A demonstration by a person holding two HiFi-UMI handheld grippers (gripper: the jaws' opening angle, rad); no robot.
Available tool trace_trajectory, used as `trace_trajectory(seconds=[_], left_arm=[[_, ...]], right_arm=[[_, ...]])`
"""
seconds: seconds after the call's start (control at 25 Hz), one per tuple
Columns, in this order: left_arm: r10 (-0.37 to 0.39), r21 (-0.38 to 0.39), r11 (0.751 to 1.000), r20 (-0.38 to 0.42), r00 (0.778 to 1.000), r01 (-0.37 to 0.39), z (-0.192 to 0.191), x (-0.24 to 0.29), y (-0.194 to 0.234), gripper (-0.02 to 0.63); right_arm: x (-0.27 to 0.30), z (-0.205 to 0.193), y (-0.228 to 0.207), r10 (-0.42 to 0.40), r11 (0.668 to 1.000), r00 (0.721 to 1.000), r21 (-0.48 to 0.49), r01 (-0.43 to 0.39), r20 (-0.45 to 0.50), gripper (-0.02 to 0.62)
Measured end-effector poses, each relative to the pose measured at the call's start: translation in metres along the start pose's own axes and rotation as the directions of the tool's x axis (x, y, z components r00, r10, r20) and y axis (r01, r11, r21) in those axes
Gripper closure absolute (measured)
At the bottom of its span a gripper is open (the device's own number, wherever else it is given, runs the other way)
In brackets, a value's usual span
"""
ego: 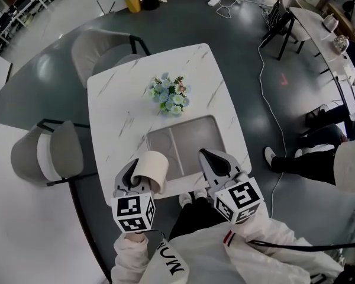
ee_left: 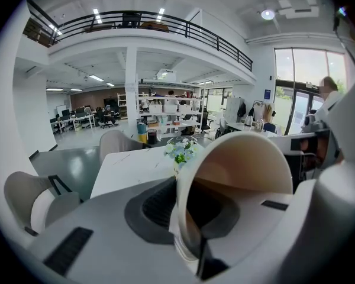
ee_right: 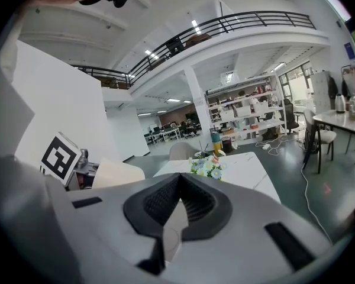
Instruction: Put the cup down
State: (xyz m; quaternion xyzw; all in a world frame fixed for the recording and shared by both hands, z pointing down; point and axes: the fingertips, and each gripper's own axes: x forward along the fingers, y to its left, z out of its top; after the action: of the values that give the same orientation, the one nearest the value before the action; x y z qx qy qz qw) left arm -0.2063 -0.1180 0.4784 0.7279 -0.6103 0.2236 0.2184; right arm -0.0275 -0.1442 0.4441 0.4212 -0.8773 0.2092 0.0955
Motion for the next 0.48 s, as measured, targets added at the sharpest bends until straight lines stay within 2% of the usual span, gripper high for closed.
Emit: trace_trajectory(seconds=[0.48], left_arm=[[0.015,0.015,1.000,-0.040,0.999,-0.015,-0.006,0.034,0.009,0.557]], right_arm=[[0.019,-0.007,-0.009,0.003,1.000,1.000,0.015,-0.003,-0.012,0.591]])
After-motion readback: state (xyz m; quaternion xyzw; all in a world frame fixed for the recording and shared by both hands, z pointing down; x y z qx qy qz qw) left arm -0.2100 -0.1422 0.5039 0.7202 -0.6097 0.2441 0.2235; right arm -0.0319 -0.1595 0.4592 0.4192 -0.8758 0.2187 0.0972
